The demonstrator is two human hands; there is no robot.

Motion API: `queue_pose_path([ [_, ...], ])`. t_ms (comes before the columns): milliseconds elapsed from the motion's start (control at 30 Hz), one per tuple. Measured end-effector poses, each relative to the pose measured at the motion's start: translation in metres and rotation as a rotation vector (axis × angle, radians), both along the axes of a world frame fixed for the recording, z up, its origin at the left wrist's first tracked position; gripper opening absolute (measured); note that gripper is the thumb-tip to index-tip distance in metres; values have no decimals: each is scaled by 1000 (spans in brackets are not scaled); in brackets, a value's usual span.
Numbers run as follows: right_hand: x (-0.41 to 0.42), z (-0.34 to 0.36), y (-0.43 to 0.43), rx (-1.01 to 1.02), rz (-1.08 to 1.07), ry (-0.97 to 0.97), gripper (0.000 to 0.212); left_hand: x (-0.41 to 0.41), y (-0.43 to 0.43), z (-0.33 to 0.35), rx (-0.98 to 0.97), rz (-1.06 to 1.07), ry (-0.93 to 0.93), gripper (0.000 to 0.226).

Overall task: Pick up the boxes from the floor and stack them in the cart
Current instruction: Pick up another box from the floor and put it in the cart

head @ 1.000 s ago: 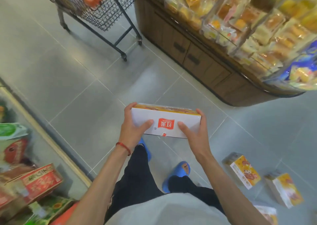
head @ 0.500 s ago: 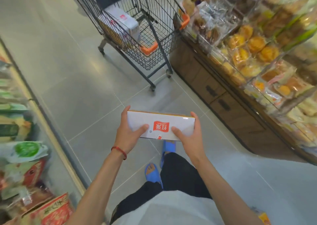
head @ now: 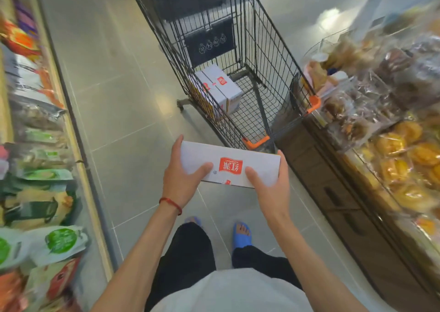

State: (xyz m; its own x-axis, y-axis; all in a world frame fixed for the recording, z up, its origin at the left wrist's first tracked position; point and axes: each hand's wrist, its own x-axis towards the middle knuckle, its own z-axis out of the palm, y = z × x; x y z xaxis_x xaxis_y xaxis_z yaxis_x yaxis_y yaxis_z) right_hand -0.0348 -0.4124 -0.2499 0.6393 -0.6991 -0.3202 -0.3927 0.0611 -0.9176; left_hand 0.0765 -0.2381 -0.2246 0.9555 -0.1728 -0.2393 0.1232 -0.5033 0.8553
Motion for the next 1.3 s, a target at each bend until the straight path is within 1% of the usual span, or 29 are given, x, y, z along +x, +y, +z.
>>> queue_pose_path([
  [33,18,2,0,-13,-16,1,75,17,-1,2,5,1,-14,90],
  [133,69,6,5,-38,-88,-12,87,72,-6,5,19,-34,-38,90],
  [200,99,8,11,-33,-154,-17,90,110,-8,9,39,-90,-51,90],
  [367,163,13,23,-41,-309,-1,94,195,-17,23,117,-278,-105,92],
  [500,207,16,23,-52,-415,13,90,255,-40,30,123,-448,-131,95],
  [567,227,16,13,-79,-420,26,88,281,-55,27,138,-502,-134,98],
  [667,256,16,-11,-66,-441,22,98,320,-84,23,145,-564,-128,105],
  [800,294,13,-53,-52,-457,33,105,372,-132,12,143,-646,-99,111],
  [900,325,3,-86,-22,-438,40,111,409,-175,5,164,-709,-77,115],
  [1000,351,-9,-115,6,-403,57,116,449,-214,-4,159,-798,-18,118],
  [1100,375,-27,-141,49,-367,58,110,487,-248,-25,165,-894,67,125],
  [1233,407,-53,-165,75,-382,84,104,529,-282,-57,170,-987,174,132],
  [1300,422,-71,-174,76,-393,81,97,548,-295,-75,165,-1029,194,128],
])
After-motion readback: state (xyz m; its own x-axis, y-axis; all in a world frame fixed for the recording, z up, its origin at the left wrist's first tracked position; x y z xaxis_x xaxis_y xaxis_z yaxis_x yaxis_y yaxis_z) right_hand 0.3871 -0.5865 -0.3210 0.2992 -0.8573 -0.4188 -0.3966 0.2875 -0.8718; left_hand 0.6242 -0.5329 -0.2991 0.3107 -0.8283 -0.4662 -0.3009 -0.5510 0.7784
